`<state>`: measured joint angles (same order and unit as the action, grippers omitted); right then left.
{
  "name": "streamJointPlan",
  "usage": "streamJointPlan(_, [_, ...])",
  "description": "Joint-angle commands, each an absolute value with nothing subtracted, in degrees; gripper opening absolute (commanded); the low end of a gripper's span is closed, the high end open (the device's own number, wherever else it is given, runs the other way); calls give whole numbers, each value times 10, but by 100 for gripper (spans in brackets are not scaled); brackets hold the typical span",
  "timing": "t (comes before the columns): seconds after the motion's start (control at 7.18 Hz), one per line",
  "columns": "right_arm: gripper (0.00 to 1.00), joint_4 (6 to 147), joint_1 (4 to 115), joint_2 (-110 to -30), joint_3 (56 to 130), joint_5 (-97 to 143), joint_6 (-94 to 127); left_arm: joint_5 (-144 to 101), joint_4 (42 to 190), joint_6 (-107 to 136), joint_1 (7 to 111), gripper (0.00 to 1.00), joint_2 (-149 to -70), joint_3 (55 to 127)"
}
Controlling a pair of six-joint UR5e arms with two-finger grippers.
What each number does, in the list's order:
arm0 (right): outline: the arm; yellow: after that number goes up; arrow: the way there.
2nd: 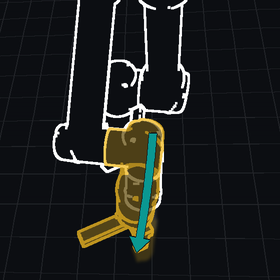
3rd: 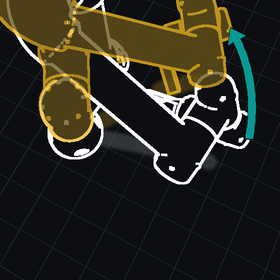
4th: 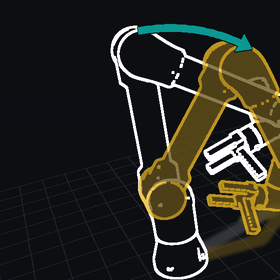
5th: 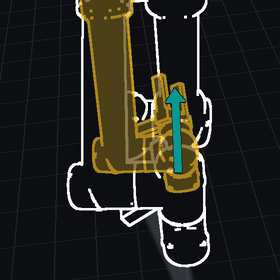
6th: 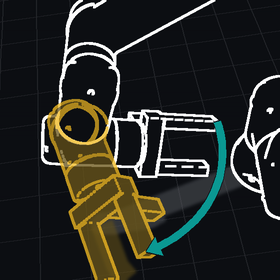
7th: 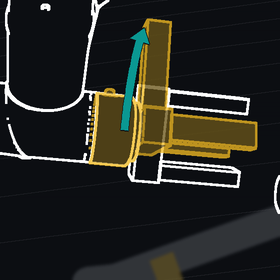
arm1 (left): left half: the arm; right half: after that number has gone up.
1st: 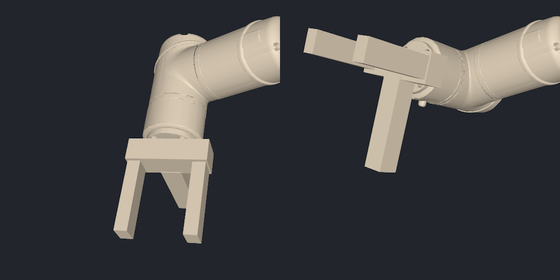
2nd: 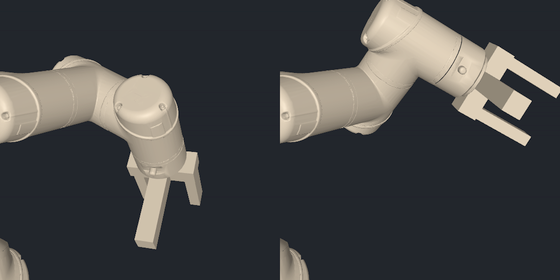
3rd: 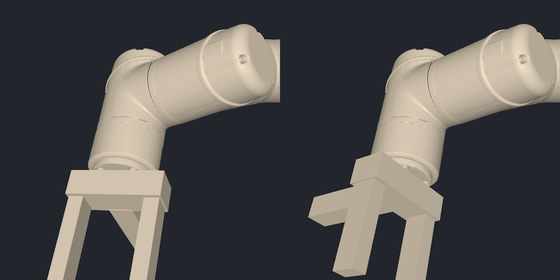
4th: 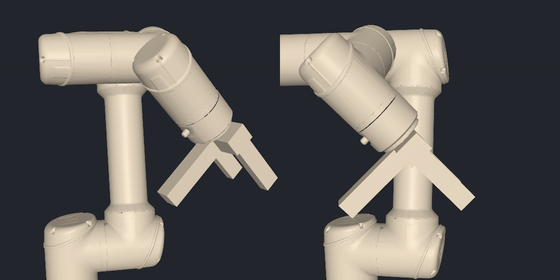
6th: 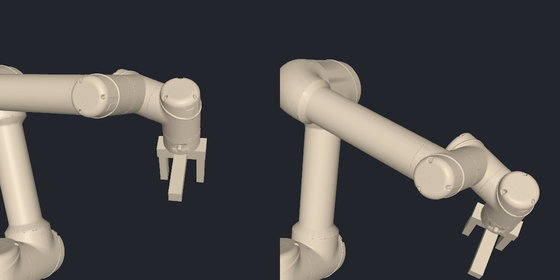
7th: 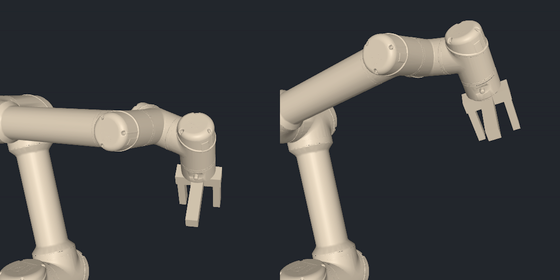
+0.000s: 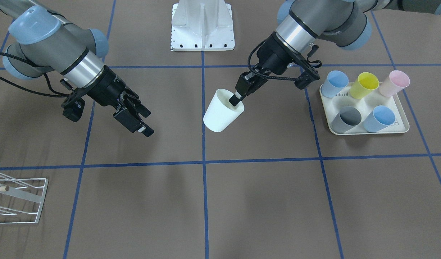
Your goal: Transfer IKEA cup to right arm and place on rack
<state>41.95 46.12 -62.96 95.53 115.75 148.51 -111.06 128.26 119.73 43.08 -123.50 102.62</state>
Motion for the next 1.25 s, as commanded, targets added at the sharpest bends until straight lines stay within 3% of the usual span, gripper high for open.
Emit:
streamJointPlan(0.0, [99,369,447,-625,952,1118,1602,-1071,1287,1204,412,0,-1245,1025])
streamJointPlan(1.11, [99,368,418,-599,952,1079,1640,-1070,1288,1213,380,0,-1271,1014])
